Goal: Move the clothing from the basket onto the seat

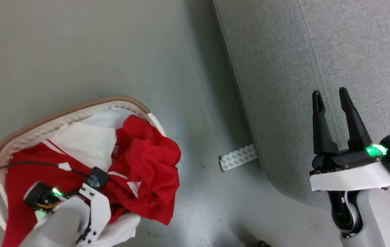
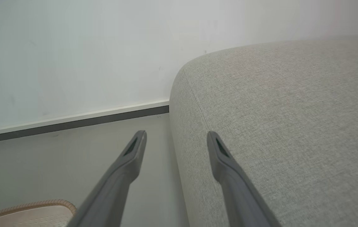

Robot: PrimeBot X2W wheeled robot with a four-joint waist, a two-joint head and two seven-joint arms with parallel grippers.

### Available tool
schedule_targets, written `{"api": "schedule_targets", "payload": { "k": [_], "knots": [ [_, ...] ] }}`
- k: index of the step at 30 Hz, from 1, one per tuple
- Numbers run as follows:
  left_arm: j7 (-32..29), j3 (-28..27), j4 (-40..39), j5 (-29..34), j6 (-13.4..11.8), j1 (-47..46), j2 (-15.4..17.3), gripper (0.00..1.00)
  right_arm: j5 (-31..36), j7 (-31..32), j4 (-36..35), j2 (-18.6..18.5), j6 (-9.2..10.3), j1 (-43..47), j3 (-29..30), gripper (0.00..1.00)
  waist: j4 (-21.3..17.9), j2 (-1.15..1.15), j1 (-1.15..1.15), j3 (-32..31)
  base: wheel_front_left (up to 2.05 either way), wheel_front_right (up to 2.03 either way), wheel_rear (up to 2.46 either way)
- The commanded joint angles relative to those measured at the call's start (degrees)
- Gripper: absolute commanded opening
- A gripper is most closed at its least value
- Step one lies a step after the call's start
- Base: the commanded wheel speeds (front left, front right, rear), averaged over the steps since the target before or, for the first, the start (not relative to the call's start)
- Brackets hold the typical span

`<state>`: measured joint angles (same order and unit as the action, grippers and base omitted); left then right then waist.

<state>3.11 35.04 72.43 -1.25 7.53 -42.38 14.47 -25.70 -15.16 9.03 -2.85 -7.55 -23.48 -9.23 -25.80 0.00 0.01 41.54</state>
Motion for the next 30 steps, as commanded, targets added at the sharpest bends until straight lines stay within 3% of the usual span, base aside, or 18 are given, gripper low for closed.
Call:
{"api": "schedule_targets", "payload": {
  "k": [1, 11, 12, 14, 15, 16, 30],
  "knots": [
    [-1.4, 1.2, 0.6, -1.2, -0.1, -1.0, 1.1, 1.0, -0.9, 0.0, -0.4, -0.1, 0.12, -1.1, -0.3, 1.0, -0.9, 0.0, -0.01, 1.8, 0.0, 0.0, 0.0],
    [-6.0, 6.7, 1.1, -5.0, -0.1, -3.1, 2.2, 1.0, -1.2, 0.0, -0.4, -0.1, 0.12, -2.3, -0.7, 1.0, -1.3, 0.0, -0.01, 3.9, 0.0, 0.0, 0.0],
    [-6.0, 7.0, 1.0, -5.5, -0.1, -3.3, 2.2, 0.84, -1.3, 0.0, -0.4, -0.1, 0.12, -2.4, -0.6, 1.0, -1.3, 0.0, -0.01, 4.0, 0.0, 0.0, 0.0],
    [-6.1, 7.7, 1.1, -6.0, -0.1, -3.7, 2.1, 0.34, -1.3, 0.0, -0.5, -0.1, 0.12, -2.3, -0.5, 1.0, -1.2, 0.0, -0.01, 4.2, 0.0, 0.0, 0.0],
    [-6.1, 8.0, 1.1, -6.6, -0.1, -3.9, 2.2, 0.14, -1.4, 0.0, -0.5, -0.1, 0.12, -2.4, -0.5, 1.0, -1.1, 0.0, -0.01, 4.3, 0.0, 0.0, 0.0],
    [-5.9, 7.8, 1.1, -7.5, -0.1, -4.1, 2.3, 0.0, -1.4, 0.0, -0.4, -0.1, 0.12, -2.5, -0.5, 1.0, -1.1, 0.0, -0.01, 4.4, 0.0, 0.0, 0.0],
    [-3.7, 11.4, 1.0, -12.8, -0.1, -3.9, 1.2, 0.0, 0.5, 0.0, 0.2, -0.1, 0.12, -3.0, 0.6, 1.0, 1.0, 0.0, -0.01, 1.7, 0.0, 0.0, 0.0]
  ]
}}
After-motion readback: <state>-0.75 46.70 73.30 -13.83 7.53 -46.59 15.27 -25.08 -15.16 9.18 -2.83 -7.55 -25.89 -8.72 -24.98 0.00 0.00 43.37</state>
